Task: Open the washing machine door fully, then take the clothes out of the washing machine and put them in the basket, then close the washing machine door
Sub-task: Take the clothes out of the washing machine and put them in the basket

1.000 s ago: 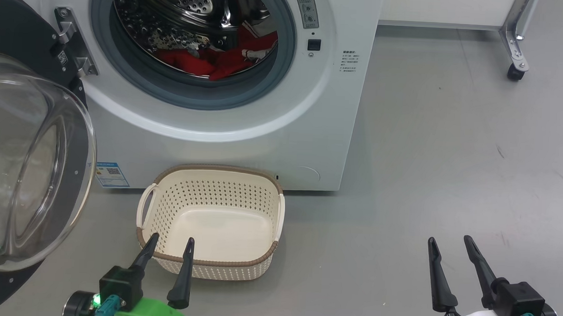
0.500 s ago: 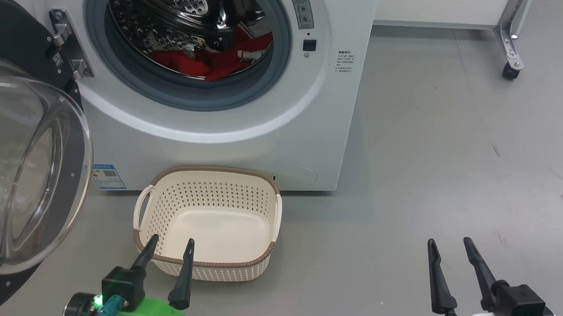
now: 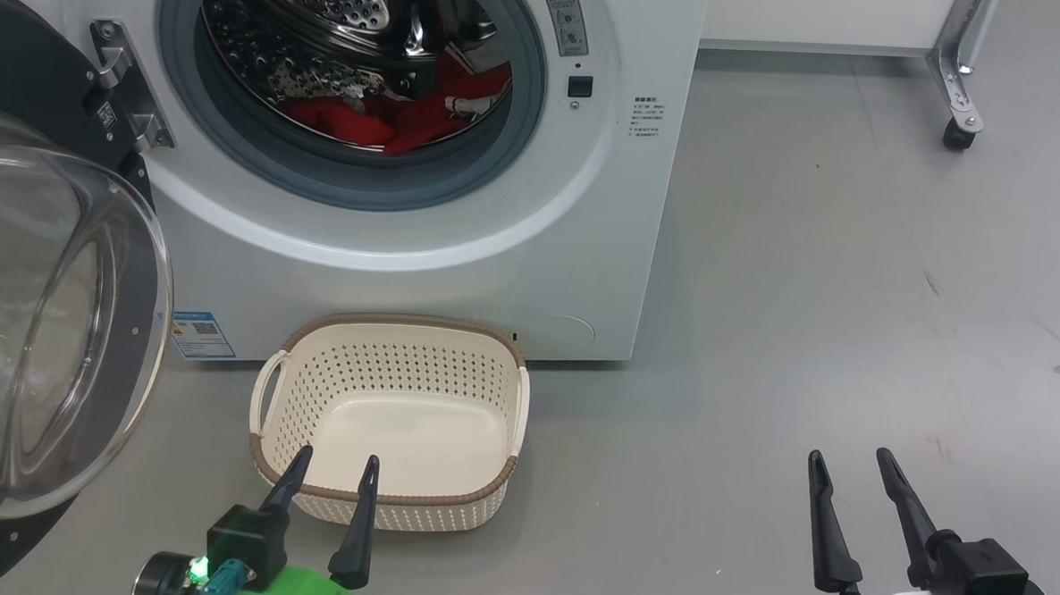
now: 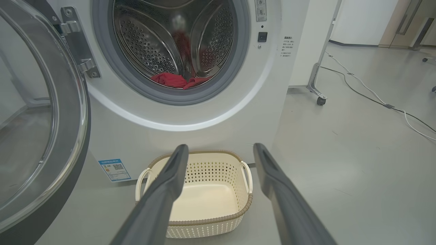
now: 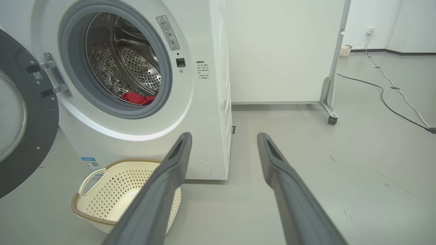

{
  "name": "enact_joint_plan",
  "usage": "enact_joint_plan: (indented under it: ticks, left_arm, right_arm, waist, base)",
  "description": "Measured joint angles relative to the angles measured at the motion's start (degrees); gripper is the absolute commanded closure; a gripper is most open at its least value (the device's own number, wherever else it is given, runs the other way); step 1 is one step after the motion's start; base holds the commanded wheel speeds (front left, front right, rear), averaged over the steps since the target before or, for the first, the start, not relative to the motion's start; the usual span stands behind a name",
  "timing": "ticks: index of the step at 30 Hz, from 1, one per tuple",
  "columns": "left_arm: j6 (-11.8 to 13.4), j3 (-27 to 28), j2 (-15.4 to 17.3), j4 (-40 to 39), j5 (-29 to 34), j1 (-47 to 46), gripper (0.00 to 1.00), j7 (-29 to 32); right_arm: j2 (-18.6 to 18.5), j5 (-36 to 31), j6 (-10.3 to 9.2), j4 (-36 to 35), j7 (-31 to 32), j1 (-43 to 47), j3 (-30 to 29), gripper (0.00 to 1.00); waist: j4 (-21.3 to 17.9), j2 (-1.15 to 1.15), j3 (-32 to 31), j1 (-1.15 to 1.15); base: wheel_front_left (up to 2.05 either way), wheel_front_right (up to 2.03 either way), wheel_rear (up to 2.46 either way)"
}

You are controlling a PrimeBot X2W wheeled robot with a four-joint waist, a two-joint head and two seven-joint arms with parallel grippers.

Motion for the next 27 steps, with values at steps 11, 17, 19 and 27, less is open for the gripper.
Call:
enact_joint_plan:
  ticks: [11,17,19,27]
  left_arm:
    - [0.57,-0.33,0.01,0.01,0.01,-0.04,0.0,0.0]
    - [0.98,-0.25,0.03,0.01,0.01,-0.05,0.0,-0.01]
    - [1.01,-0.26,0.02,0.01,0.01,-0.05,0.0,-0.01]
    - [1.21,-0.47,0.03,0.01,0.01,-0.09,0.0,-0.02]
  right_arm:
    - [0.0,0.02,-0.38,-0.36,0.0,0.75,0.18,0.0]
    - [0.01,0.02,-0.38,-0.38,0.0,0.76,0.19,0.0]
    - [0.01,0.02,-0.4,-0.42,0.0,0.76,0.19,0.0]
    - [0.01,0.02,-0.38,-0.43,0.0,0.76,0.2,0.0]
  waist:
    - [-0.25,0.0,0.15,0.0]
    - [-0.25,0.0,0.32,0.0]
    - [-0.22,0.0,0.37,0.0]
    - [-0.06,0.0,0.55,0.0]
  base:
    - [0.37,-0.37,0.0]
    - [0.74,-0.74,0.0]
    - [0.91,-0.91,0.0]
    - [0.99,-0.99,0.0]
